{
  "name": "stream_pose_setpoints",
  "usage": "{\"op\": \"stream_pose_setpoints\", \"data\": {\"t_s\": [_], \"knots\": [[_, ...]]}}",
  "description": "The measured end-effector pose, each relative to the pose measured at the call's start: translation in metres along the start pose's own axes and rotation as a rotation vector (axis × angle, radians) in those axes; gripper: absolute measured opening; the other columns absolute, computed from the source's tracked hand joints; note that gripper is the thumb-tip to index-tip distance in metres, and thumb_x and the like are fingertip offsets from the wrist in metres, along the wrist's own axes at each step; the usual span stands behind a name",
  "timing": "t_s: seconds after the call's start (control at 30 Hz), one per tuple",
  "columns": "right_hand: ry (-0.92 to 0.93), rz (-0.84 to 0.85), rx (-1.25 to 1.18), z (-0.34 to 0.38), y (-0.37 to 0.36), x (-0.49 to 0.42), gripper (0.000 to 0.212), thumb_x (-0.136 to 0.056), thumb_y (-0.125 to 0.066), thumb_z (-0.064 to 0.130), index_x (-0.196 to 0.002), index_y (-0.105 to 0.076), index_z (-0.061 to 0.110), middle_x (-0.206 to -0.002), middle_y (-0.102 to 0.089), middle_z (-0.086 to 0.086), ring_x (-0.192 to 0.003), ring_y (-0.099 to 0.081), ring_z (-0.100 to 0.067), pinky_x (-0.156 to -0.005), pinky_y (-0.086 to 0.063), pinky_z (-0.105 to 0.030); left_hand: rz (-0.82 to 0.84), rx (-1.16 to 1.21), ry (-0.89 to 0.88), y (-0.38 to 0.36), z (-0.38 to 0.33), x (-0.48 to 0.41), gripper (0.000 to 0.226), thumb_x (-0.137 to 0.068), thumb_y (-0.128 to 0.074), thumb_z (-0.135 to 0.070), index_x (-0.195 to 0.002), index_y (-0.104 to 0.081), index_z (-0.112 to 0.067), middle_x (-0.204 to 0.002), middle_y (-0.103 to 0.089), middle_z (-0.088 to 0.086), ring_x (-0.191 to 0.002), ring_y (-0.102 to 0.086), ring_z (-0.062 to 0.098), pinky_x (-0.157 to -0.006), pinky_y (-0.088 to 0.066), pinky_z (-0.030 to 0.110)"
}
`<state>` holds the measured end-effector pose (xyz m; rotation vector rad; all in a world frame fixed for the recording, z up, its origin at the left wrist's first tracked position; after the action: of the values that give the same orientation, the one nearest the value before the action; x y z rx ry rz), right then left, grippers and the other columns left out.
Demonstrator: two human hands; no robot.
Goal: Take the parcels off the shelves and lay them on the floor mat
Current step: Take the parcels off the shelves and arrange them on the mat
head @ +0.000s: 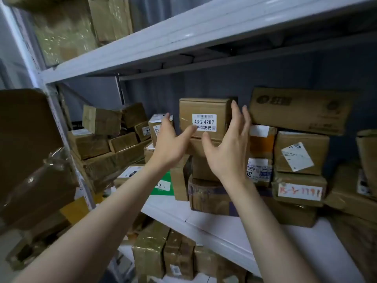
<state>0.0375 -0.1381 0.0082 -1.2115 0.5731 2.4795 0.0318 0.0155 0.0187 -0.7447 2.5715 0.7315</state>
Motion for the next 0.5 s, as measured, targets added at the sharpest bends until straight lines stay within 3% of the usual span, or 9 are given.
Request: {"op": "stream_pose_setpoints", "data": {"t_s": [0.1, 0.23, 0.3, 0.37, 0.5], "knots": [[0.014, 0.013, -0.021, -0.004, 0.002, -0.013, 0.087, -0.089, -0.07, 0.034, -0.158, -0.02, 0.021, -0.164, -0.015, -0.011, -0.147, -0.027, -0.028, -0.104, -0.031, -0.025, -0.011, 0.156, 0.15, -0.006, 0.0, -0.02, 0.084, -0.09, -0.056, -0.056, -0.156, -0.018, -0.019, -0.158, -0.033, 0.007, -0.14, -0.038, 0.026, -0.112, -0.034, 0.043], [0.033, 0.004, 0.005, -0.01, 0.006, -0.034, 0.074, -0.093, -0.064, 0.039, -0.156, -0.028, 0.024, -0.162, -0.023, -0.011, -0.145, -0.033, -0.027, -0.105, -0.031, -0.027, 0.026, 0.357, 0.351, -0.008, -0.001, -0.035, 0.074, -0.088, -0.044, -0.07, -0.144, -0.043, -0.022, -0.139, -0.054, 0.005, -0.115, -0.053, 0.02, -0.084, -0.042, 0.034], [0.035, 0.036, 0.015, -0.012, 0.005, -0.04, 0.064, -0.096, -0.059, 0.041, -0.153, -0.035, 0.025, -0.161, -0.028, -0.009, -0.143, -0.035, -0.027, -0.107, -0.033, -0.03, 0.034, 0.443, 0.39, -0.007, -0.003, -0.04, 0.076, -0.085, -0.043, -0.076, -0.139, -0.05, -0.023, -0.131, -0.06, 0.007, -0.114, -0.056, 0.024, -0.096, -0.045, 0.041], [0.051, 0.075, 0.012, -0.011, 0.001, -0.042, 0.059, -0.097, -0.057, 0.04, -0.151, -0.04, 0.023, -0.157, -0.037, -0.007, -0.139, -0.041, -0.024, -0.103, -0.033, -0.025, 0.068, 0.493, 0.428, -0.01, -0.003, -0.045, 0.082, -0.082, -0.042, -0.08, -0.139, -0.049, -0.021, -0.133, -0.059, 0.009, -0.122, -0.054, 0.028, -0.109, -0.038, 0.05], [0.086, -0.006, -0.052, -0.002, -0.001, -0.039, 0.048, -0.093, -0.063, 0.035, -0.136, -0.058, 0.014, -0.145, -0.054, -0.006, -0.13, -0.053, -0.02, -0.098, -0.033, -0.015, 0.043, 0.561, 0.445, -0.018, -0.007, -0.044, 0.085, -0.074, -0.048, -0.085, -0.133, -0.056, -0.023, -0.124, -0.066, 0.008, -0.116, -0.059, 0.029, -0.107, -0.04, 0.053]]}}
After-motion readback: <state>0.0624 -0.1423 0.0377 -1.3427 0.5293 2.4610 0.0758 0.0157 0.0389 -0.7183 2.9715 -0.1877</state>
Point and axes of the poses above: each hand's wrist, its own x-axis away from the middle knuckle, its own y-axis out of the back of the hand, z = x × y, the point moved 4 cm from there along -x, towards the middle knuckle
